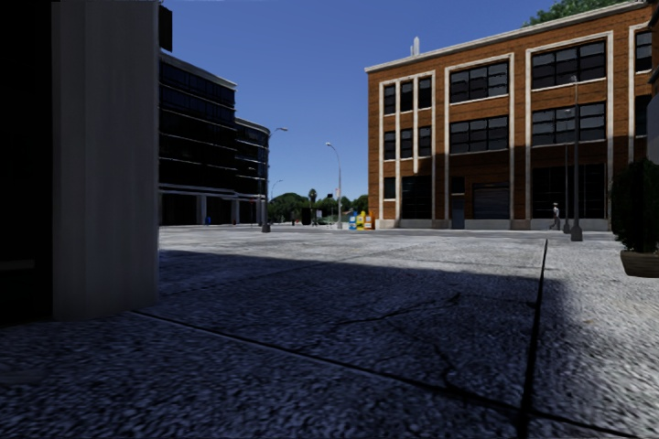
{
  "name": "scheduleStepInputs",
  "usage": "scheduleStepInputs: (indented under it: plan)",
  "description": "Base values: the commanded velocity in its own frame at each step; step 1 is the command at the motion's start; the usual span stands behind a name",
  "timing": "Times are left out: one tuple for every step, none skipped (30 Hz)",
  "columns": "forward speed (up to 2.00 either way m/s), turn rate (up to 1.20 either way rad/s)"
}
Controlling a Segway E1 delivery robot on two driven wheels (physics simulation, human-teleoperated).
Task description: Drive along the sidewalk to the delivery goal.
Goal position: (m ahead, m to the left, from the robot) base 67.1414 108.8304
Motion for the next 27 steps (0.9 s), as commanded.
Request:
scheduleStepInputs:
  plan:
    - [1.65, 0.0]
    - [1.67, 0.0]
    - [1.67, 0.0]
    - [1.69, 0.0]
    - [1.73, 0.0]
    - [1.73, 0.0]
    - [1.77, 0.0]
    - [1.79, 0.0]
    - [1.8, 0.0]
    - [1.8, 0.0]
    - [1.82, 0.0]
    - [1.82, 0.0]
    - [1.83, 0.0]
    - [1.83, 0.0]
    - [1.83, 0.0]
    - [1.83, 0.0]
    - [1.83, 0.0]
    - [1.83, 0.0]
    - [1.83, 0.0]
    - [1.84, 0.0]
    - [1.91, 0.0]
    - [2.0, 0.0]
    - [2.0, 0.0]
    - [2.0, 0.0]
    - [2.0, 0.0]
    - [2.0, 0.0]
    - [2.0, 0.0]
